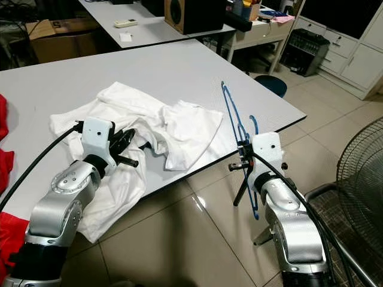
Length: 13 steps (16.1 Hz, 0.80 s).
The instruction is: Hang hanger
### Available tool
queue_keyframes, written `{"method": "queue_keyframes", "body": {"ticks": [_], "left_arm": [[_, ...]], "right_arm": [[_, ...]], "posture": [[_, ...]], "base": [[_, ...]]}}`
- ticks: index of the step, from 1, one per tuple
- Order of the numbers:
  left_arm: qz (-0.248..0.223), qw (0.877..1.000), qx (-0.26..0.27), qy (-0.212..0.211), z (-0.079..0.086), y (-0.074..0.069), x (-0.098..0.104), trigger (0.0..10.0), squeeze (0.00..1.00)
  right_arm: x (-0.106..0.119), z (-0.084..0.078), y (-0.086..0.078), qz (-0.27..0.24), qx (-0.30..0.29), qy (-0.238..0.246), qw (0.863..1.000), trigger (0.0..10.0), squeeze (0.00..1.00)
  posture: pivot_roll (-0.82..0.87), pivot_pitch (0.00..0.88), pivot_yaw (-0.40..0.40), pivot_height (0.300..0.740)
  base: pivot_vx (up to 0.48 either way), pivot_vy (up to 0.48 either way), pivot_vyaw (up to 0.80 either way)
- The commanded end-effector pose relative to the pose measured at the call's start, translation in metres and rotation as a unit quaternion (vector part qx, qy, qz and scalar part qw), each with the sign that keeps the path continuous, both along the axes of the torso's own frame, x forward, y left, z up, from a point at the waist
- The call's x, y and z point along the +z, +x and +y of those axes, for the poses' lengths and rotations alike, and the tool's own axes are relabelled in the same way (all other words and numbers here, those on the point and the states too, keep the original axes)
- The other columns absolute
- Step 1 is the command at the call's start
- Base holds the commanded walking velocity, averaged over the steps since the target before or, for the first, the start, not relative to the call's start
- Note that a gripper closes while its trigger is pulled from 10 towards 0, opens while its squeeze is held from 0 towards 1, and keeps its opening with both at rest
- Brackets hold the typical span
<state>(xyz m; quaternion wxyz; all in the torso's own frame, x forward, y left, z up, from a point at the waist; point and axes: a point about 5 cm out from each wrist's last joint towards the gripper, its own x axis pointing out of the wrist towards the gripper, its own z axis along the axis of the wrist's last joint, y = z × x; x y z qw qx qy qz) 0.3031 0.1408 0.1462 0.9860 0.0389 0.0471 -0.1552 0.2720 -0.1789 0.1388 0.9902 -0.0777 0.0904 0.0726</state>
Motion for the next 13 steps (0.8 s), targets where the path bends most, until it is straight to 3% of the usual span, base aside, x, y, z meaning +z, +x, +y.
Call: {"method": "queue_keyframes", "body": {"ticks": [1, 13], "left_arm": [[-0.006, 1.000, -0.006, 0.007, -0.0013, -0.0007, 0.0048, 10.0, 0.00], [-0.004, 1.000, -0.019, 0.025, -0.0015, 0.0028, 0.0046, 10.0, 0.00]], "right_arm": [[0.0011, 0.0005, 0.0019, -0.006, -0.002, -0.005, 1.000, 10.0, 0.00], [0.0004, 0.0014, 0.0025, -0.011, -0.008, -0.008, 1.000, 10.0, 0.00]], "posture": [[-0.05, 0.000, -0.051, 0.740], [-0.06, 0.000, -0.033, 0.740]], "base": [[-0.274, 0.000, 0.00], [-0.347, 0.000, 0.00]]}}
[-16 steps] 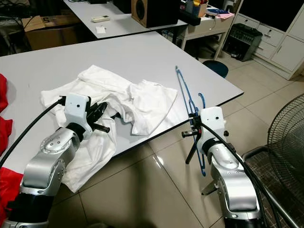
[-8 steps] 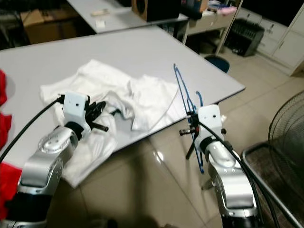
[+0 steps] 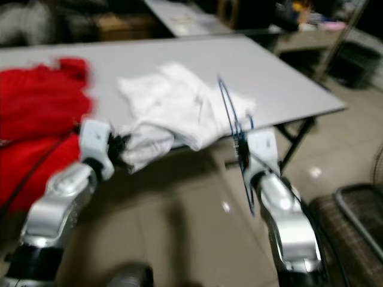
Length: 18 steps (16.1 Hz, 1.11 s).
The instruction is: Hang hanger
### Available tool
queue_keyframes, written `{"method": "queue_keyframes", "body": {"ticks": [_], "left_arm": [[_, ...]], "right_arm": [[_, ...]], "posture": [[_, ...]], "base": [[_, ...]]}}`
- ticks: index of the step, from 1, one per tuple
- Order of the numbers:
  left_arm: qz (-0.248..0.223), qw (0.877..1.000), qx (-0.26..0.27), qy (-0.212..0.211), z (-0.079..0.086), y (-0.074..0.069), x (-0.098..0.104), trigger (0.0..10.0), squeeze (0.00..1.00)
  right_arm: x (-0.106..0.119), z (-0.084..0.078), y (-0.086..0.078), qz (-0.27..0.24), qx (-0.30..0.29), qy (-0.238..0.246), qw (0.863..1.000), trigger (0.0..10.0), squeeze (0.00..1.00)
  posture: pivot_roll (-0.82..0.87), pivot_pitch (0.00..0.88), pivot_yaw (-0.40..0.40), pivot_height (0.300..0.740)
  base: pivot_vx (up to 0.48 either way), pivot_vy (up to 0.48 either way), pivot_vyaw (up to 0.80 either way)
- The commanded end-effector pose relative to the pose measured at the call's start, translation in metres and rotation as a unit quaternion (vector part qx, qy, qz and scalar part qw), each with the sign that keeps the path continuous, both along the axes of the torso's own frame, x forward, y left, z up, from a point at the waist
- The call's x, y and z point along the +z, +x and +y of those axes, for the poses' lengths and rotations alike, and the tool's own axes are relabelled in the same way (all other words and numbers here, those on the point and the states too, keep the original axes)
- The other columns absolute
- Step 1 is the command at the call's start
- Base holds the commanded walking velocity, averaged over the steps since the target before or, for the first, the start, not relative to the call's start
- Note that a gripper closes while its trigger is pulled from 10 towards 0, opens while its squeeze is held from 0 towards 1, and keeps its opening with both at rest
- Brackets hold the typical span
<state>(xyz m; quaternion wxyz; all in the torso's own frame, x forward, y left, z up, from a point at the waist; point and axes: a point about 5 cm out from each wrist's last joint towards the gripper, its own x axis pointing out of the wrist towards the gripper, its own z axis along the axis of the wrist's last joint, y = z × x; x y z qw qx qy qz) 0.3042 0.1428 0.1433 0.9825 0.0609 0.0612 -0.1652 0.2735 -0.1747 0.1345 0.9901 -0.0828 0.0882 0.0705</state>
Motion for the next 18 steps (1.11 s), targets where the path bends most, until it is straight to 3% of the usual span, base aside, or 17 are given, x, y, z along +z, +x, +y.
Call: {"method": "queue_keyframes", "body": {"ticks": [1, 4, 8, 15, 18], "left_arm": [[-0.015, 1.000, -0.012, 0.002, -0.004, 0.002, 0.008, 10.0, 0.00], [-0.012, 1.000, -0.024, 0.007, -0.007, 0.002, 0.007, 10.0, 0.00], [-0.007, 0.999, -0.041, 0.006, -0.011, 0.001, 0.002, 10.0, 0.00], [0.004, 0.999, -0.052, 0.010, -0.018, -0.002, -0.007, 10.0, 0.00], [0.040, 0.998, -0.055, -0.003, -0.020, 0.001, -0.016, 10.0, 0.00]], "right_arm": [[0.005, -0.003, 0.001, -0.009, -0.007, -0.003, 1.000, 10.0, 0.00], [0.005, -0.005, 0.001, -0.008, -0.012, -0.005, 1.000, 10.0, 0.00], [0.004, -0.007, 0.000, -0.004, -0.015, -0.008, 1.000, 10.0, 0.00], [0.004, -0.015, -0.007, 0.005, -0.021, -0.020, 1.000, 10.0, 0.00], [0.003, -0.025, -0.009, 0.013, -0.028, -0.032, 0.999, 10.0, 0.00]], "posture": [[-0.06, 0.000, -0.029, 0.740], [-0.06, 0.000, -0.029, 0.740], [-0.08, 0.000, -0.033, 0.740], [-0.11, 0.000, -0.034, 0.740], [-0.11, 0.000, -0.034, 0.740]], "base": [[-0.360, 0.000, 0.00], [-0.340, 0.000, 0.00], [0.000, 0.000, 0.00], [0.000, -0.450, 0.00], [0.000, 0.000, 0.00]]}}
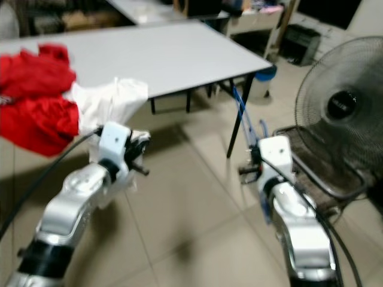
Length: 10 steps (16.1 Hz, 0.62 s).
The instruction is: Hang hanger
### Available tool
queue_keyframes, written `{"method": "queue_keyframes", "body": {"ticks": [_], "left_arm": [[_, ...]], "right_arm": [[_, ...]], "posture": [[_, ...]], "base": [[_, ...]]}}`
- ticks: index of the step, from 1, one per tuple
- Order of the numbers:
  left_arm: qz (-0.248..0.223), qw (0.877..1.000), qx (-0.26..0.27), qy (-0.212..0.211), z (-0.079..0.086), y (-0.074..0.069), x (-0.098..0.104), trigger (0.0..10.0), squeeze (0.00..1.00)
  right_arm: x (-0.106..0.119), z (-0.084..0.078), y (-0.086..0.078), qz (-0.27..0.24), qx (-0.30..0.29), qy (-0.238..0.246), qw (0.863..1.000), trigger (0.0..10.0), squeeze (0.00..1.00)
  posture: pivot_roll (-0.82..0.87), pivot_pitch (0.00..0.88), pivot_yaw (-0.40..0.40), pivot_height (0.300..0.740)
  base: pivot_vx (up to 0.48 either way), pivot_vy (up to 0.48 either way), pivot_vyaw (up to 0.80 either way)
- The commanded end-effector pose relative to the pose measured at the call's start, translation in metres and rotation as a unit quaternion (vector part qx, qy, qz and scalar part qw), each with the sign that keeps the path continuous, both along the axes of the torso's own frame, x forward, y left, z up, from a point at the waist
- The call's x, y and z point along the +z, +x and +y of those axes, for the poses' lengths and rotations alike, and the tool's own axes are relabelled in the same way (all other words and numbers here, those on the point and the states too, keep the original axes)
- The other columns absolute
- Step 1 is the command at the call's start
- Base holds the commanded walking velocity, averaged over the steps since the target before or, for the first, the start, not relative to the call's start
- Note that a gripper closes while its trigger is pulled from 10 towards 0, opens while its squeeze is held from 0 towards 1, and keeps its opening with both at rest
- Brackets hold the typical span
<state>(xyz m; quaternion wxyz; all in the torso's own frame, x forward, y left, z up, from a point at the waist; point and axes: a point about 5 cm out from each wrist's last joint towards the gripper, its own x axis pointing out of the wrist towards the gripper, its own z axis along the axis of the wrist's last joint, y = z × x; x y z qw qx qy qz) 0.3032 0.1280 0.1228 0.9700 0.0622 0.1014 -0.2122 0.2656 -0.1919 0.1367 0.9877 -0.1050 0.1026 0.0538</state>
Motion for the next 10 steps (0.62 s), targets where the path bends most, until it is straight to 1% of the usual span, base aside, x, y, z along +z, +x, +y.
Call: {"method": "queue_keyframes", "body": {"ticks": [1, 2, 3, 4, 5, 6, 7, 8, 9, 10], "left_arm": [[0.011, 1.000, -0.023, 0.001, -0.006, 0.001, 0.000, 0.0, 0.00], [0.038, 0.998, -0.051, 0.015, -0.009, -0.002, -0.006, 0.0, 0.00], [0.079, 0.993, -0.077, 0.036, -0.008, -0.007, -0.015, 0.0, 0.00], [0.130, 0.984, -0.101, 0.065, -0.003, -0.012, -0.025, 0.0, 0.00], [0.151, 0.976, -0.117, 0.108, 0.006, -0.014, -0.031, 0.0, 0.00], [0.184, 0.968, -0.111, 0.132, 0.018, -0.011, -0.032, 0.0, 0.00], [0.203, 0.965, -0.101, 0.130, 0.024, -0.006, -0.027, 0.0, 0.00], [0.207, 0.965, -0.098, 0.126, 0.025, -0.004, -0.025, 0.0, 0.00], [0.210, 0.969, -0.084, 0.103, 0.023, 0.002, -0.018, 0.6, 0.00], [0.208, 0.972, -0.075, 0.084, 0.021, 0.009, -0.011, 0.6, 0.00]], "right_arm": [[0.000, -0.009, -0.002, 0.008, -0.009, -0.009, 1.000, 10.0, 0.00], [-0.004, -0.009, -0.005, 0.022, 0.008, -0.013, 1.000, 10.0, 0.00], [-0.009, -0.007, -0.009, 0.043, 0.045, -0.015, 0.998, 10.0, 0.00], [-0.012, -0.005, -0.016, 0.062, 0.095, -0.015, 0.993, 10.0, 0.00], [-0.013, -0.006, -0.021, 0.069, 0.119, -0.012, 0.990, 10.0, 0.00], [-0.014, -0.010, -0.027, 0.080, 0.153, -0.019, 0.985, 10.0, 0.00], [-0.015, -0.014, -0.034, 0.090, 0.191, -0.027, 0.977, 10.0, 0.00], [-0.015, -0.014, -0.036, 0.093, 0.201, -0.029, 0.975, 10.0, 0.00], [-0.015, -0.016, -0.042, 0.103, 0.232, -0.027, 0.967, 10.0, 0.00], [-0.015, -0.016, -0.046, 0.111, 0.255, -0.023, 0.960, 10.0, 0.00]], "posture": [[-0.11, 0.000, -0.029, 0.740], [-0.11, 0.000, -0.028, 0.740], [-0.11, 0.000, -0.025, 0.740], [-0.11, 0.000, -0.023, 0.740], [-0.11, 0.000, -0.018, 0.740], [-0.11, 0.000, -0.013, 0.740], [-0.10, 0.000, -0.001, 0.740], [-0.10, 0.000, 0.001, 0.740], [-0.11, 0.000, 0.005, 0.740], [-0.11, 0.000, 0.010, 0.740]], "base": [[0.000, 0.000, 0.00], [0.000, 0.000, 0.00], [0.000, 0.000, 0.00], [0.000, 0.000, 0.00], [0.000, 0.000, 0.00], [0.000, 0.000, 0.00], [0.000, 0.000, 0.00], [0.000, 0.000, 0.00], [0.000, 0.000, 0.00], [0.000, 0.000, 0.00]]}}
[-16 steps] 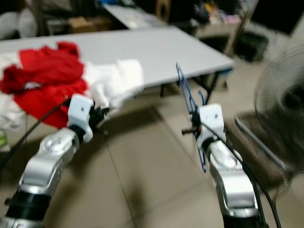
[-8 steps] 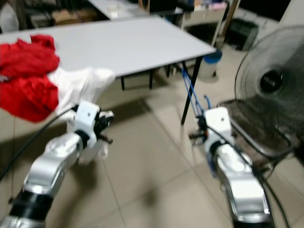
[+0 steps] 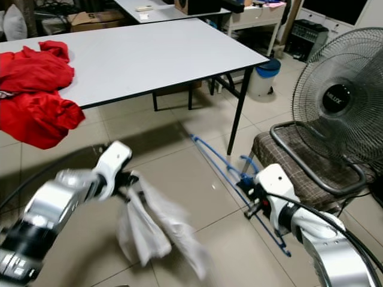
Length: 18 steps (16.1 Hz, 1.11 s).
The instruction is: Hang hanger
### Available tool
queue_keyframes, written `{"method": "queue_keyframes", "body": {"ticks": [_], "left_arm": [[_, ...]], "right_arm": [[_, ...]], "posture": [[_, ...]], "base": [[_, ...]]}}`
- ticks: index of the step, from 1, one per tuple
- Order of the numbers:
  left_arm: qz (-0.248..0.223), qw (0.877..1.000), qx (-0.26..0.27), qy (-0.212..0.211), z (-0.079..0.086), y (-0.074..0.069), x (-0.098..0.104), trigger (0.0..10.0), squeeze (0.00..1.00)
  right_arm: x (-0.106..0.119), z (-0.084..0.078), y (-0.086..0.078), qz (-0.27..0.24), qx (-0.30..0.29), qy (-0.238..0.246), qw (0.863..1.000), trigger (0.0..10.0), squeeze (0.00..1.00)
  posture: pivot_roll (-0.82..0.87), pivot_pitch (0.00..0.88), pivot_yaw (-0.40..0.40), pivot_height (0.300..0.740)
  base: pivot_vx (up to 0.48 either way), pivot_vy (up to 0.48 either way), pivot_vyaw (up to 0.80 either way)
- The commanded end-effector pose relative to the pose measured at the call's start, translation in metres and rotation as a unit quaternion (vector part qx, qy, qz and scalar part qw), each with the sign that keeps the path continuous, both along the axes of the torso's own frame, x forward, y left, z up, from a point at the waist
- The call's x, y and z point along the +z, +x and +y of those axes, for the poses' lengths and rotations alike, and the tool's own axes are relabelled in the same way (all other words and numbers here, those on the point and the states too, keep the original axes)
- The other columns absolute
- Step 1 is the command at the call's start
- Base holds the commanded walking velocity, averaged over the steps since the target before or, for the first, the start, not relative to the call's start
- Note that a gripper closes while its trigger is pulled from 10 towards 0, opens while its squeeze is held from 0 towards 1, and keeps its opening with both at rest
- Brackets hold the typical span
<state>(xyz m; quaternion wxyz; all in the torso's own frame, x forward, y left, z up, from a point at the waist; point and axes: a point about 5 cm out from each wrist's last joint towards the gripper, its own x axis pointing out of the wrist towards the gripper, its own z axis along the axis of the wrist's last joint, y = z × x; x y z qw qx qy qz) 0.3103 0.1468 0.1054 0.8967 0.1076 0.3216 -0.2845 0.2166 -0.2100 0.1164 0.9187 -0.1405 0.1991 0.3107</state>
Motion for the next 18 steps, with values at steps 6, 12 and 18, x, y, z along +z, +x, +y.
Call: {"method": "queue_keyframes", "body": {"ticks": [6, 12, 18], "left_arm": [[-0.022, 0.999, 0.031, -0.023, -0.002, 0.017, 0.024, 0.0, 0.00], [-0.035, 0.997, 0.053, -0.031, -0.001, 0.022, 0.034, 0.0, 0.00], [-0.089, 0.991, 0.088, -0.040, -0.009, 0.037, 0.047, 0.0, 0.00]], "right_arm": [[0.010, 0.006, -0.026, 0.046, 0.137, 0.035, 0.989, 10.0, 0.00], [-0.005, 0.007, -0.021, 0.051, 0.136, 0.021, 0.989, 10.0, 0.00], [-0.024, 0.026, 0.008, 0.015, 0.084, -0.010, 0.996, 10.0, 0.00]], "posture": [[-0.11, 0.000, 0.008, 0.740], [-0.10, 0.000, 0.001, 0.740], [-0.08, 0.000, 0.005, 0.740]], "base": [[0.000, 0.000, 0.00], [0.000, 0.000, 0.00], [0.000, 0.000, 0.00]]}}
